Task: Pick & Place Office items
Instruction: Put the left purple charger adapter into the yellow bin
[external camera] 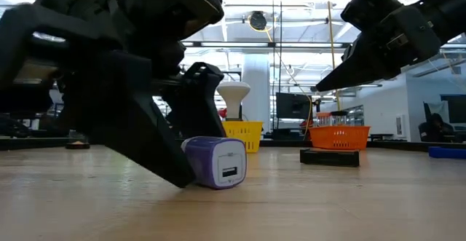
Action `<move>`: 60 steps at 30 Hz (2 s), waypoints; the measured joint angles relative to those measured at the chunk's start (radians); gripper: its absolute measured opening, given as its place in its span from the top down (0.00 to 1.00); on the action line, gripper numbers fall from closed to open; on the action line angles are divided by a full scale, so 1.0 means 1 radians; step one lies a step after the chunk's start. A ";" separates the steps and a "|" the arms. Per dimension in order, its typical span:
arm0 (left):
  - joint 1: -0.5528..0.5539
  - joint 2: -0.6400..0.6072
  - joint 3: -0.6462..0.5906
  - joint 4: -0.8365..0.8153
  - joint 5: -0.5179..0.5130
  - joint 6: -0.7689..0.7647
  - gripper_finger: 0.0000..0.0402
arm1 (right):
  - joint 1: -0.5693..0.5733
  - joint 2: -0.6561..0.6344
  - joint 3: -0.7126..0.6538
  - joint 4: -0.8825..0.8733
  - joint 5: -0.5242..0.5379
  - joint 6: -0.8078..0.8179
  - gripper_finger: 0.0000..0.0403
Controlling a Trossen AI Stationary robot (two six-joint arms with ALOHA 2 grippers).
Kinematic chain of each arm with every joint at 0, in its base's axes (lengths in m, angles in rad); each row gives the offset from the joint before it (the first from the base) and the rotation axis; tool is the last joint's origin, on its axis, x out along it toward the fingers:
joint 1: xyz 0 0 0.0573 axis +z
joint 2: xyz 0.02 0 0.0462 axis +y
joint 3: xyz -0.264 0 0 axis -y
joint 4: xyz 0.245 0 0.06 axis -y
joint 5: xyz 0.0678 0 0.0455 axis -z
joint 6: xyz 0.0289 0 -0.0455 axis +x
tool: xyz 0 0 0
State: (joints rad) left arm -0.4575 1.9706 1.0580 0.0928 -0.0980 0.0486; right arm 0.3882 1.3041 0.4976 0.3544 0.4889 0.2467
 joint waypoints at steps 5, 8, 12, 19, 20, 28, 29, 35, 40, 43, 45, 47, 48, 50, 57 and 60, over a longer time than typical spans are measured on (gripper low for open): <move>0.001 0.001 0.000 0.036 0.003 0.014 0.52 | 0.000 0.000 0.000 0.002 -0.021 0.002 1.00; 0.003 0.001 0.000 0.012 0.003 0.024 0.64 | 0.003 0.000 0.000 0.034 -0.034 0.003 0.98; 0.035 -0.021 0.000 -0.017 0.027 -0.016 0.67 | 0.054 0.035 0.001 0.154 0.001 -0.031 0.92; 0.108 -0.062 0.000 0.064 0.163 -0.150 0.67 | 0.211 0.246 0.080 0.275 0.203 -0.242 0.70; 0.114 -0.064 0.000 0.071 0.176 -0.171 0.67 | 0.228 0.286 0.106 0.277 0.233 -0.273 0.66; 0.137 -0.068 0.000 0.158 0.201 -0.289 0.66 | 0.294 0.547 0.297 0.332 0.324 -0.572 0.42; 0.137 -0.068 0.000 0.170 0.207 -0.299 0.65 | 0.296 0.566 0.314 0.340 0.325 -0.606 0.40; 0.134 -0.067 -0.003 0.195 0.231 -0.344 0.65 | 0.296 0.618 0.364 0.359 0.321 -0.707 0.37; 0.134 -0.067 -0.003 0.216 0.224 -0.346 0.64 | 0.310 0.621 0.365 0.370 0.329 -0.715 0.40; 0.134 -0.068 -0.002 0.232 0.215 -0.345 0.64 | 0.329 0.620 0.365 0.380 0.377 -0.714 0.41; 0.135 -0.068 -0.002 0.236 0.200 -0.342 0.64 | 0.339 0.620 0.365 0.378 0.413 -0.709 0.39; 0.135 -0.068 0.000 0.246 0.171 -0.339 0.64 | 0.352 0.620 0.367 0.385 0.447 -0.709 0.37; 0.134 -0.068 0.000 0.253 0.165 -0.338 0.64 | 0.359 0.619 0.367 0.391 0.462 -0.708 0.36; 0.132 -0.068 0.000 0.281 0.163 -0.332 0.64 | 0.371 0.617 0.368 0.392 0.487 -0.704 0.33; 0.130 -0.068 0.000 0.337 0.186 -0.340 0.64 | 0.371 0.619 0.368 0.395 0.505 -0.710 0.30; 0.130 -0.068 0.000 0.365 0.200 -0.340 0.64 | 0.358 0.618 0.367 0.405 0.502 -0.727 0.35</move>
State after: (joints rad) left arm -0.3275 1.9026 1.0584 0.4582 0.1016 -0.2909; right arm 0.7460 1.9224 0.8650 0.7598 0.9911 -0.4804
